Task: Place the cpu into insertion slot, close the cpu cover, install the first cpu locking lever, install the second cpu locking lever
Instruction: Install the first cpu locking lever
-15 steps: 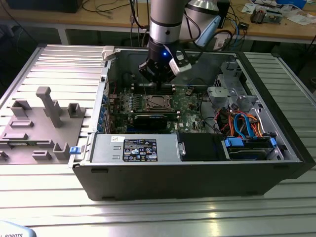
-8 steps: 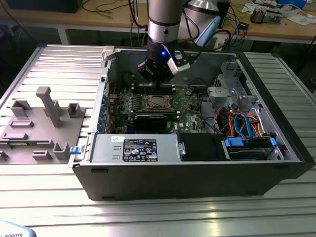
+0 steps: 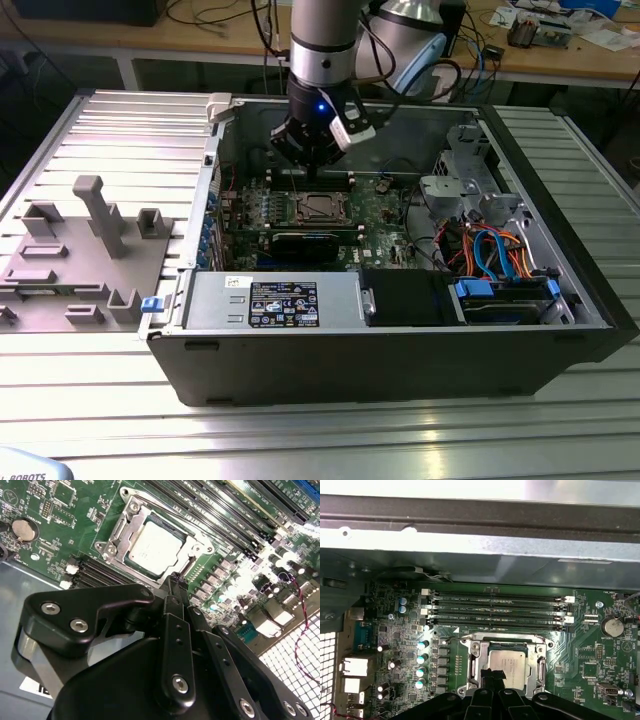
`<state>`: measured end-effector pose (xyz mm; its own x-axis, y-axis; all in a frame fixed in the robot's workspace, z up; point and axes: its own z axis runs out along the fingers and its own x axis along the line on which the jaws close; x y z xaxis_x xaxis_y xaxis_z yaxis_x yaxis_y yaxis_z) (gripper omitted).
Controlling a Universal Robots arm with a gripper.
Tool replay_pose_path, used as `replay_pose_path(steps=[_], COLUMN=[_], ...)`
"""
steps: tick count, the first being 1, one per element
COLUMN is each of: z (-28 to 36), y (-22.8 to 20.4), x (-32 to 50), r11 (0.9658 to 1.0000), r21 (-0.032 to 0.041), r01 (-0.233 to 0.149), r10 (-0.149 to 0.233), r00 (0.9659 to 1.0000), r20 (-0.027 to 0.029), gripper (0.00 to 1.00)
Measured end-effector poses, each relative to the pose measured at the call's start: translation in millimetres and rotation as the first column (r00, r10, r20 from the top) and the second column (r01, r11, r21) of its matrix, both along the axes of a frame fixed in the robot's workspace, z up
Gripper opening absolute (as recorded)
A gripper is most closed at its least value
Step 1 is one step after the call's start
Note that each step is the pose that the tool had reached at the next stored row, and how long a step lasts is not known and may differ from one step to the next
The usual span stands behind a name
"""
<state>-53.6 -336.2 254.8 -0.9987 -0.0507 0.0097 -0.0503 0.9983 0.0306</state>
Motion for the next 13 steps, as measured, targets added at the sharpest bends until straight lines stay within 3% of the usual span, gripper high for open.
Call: replay_pose_path(steps=[13], z=[0.0], y=[0.4], x=[-13.8], r11=[1.0000], r21=[0.0000], r01=[0.000], r10=[0.000], r00=[1.0000], r20=[0.0002], gripper=[0.11])
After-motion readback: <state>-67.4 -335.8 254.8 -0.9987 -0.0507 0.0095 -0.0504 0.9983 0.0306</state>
